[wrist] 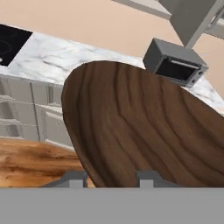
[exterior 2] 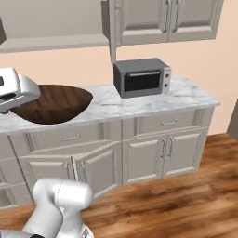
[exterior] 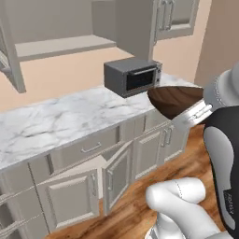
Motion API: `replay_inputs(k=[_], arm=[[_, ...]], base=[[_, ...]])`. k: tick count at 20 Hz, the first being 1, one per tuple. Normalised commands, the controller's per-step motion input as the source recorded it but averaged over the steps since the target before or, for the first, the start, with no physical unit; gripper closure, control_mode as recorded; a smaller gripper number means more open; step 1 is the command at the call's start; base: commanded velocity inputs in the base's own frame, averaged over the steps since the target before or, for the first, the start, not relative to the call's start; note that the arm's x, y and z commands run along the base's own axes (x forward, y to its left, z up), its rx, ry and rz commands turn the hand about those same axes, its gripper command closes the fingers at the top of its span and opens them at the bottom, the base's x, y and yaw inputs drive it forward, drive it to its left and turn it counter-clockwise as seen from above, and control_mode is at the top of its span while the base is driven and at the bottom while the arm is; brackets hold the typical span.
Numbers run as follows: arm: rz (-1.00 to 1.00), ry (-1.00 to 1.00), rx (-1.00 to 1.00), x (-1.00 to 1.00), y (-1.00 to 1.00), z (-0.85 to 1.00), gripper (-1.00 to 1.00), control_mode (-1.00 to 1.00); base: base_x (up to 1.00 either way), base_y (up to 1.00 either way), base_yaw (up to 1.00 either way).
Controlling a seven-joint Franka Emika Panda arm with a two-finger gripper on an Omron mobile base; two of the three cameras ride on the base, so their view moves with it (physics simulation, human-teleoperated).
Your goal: Move the bowls from the cabinet to the plates on the dining table.
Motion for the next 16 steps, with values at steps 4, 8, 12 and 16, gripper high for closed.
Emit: replay_inputs(k=[4,8,12,16], arm=[[0.0,0.0,0.0,0.0,0.0,0.0,1.0,1.0],[0.0,0.0,0.0,0.0,0.0,0.0,1.0,1.0],[0.0,0.0,0.0,0.0,0.0,0.0,1.0,1.0],[0.0,0.0,0.0,0.0,0.0,0.0,1.0,1.0]], base=[[0.0,-0.38,-0.53],[-0.01,-0.37,-0.54],[-0.07,-0.44,-0.56],[-0.08,-0.54,-0.59]])
